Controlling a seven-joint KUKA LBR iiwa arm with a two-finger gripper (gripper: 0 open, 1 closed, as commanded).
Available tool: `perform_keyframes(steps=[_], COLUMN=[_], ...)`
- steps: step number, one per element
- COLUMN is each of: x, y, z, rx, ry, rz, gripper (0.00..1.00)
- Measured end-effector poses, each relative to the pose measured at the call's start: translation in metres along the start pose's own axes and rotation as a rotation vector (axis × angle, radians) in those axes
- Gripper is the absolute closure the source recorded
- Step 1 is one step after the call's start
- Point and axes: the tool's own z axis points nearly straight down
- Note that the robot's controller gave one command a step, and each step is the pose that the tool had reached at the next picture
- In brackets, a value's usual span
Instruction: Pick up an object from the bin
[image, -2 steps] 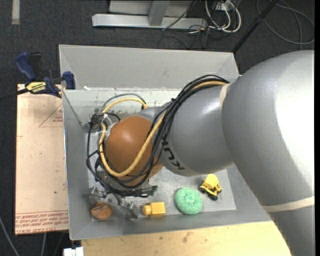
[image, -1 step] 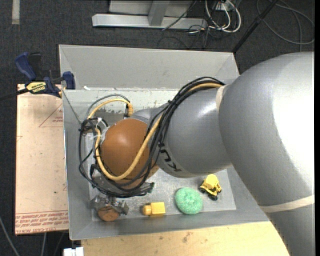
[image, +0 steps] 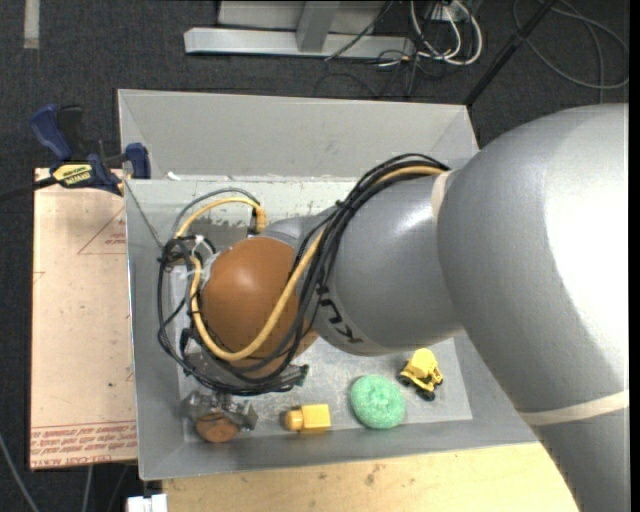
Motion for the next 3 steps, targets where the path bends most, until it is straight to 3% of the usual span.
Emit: perform_keyframes(steps=[3], x=[0.001], y=[0.002], z=[-0.032], rx=[-0.008], ry=[0.007], rz=[0.002], gripper=[1.0])
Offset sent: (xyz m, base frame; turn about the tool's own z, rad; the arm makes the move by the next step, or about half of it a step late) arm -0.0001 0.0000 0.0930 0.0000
